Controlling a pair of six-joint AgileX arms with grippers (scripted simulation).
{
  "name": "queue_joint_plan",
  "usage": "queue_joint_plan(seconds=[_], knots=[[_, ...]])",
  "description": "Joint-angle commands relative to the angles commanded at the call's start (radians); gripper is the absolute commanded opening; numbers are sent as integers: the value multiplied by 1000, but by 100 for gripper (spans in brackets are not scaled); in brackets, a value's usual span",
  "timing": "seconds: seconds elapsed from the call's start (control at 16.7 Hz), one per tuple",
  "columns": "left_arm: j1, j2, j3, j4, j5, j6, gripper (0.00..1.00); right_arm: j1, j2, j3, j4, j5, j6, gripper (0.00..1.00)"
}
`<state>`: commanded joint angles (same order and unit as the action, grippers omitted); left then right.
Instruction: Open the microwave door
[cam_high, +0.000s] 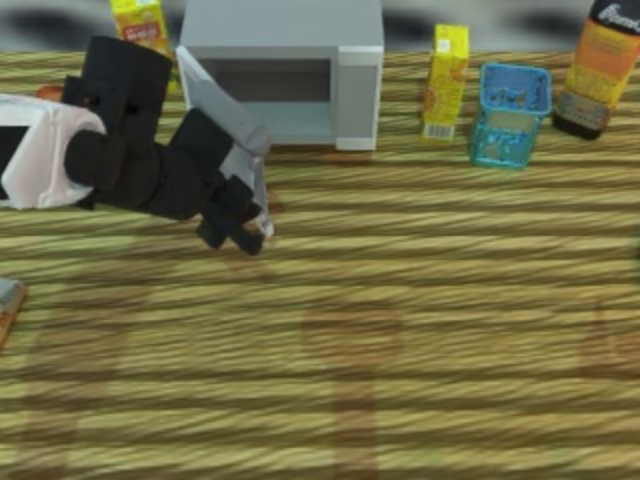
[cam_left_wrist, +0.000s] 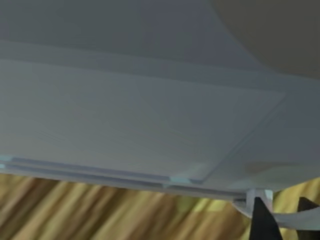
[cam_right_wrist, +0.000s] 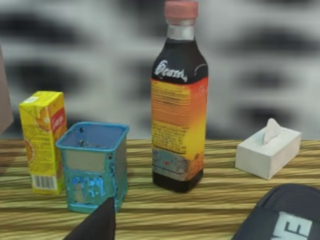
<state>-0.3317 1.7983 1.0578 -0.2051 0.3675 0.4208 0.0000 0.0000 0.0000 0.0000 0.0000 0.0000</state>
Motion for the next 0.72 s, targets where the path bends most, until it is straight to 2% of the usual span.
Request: queue_joint_plan(seconds=[0.72], knots=[[0,1,-2,-7,13,8,0,0,0,0,0,0,0,100]])
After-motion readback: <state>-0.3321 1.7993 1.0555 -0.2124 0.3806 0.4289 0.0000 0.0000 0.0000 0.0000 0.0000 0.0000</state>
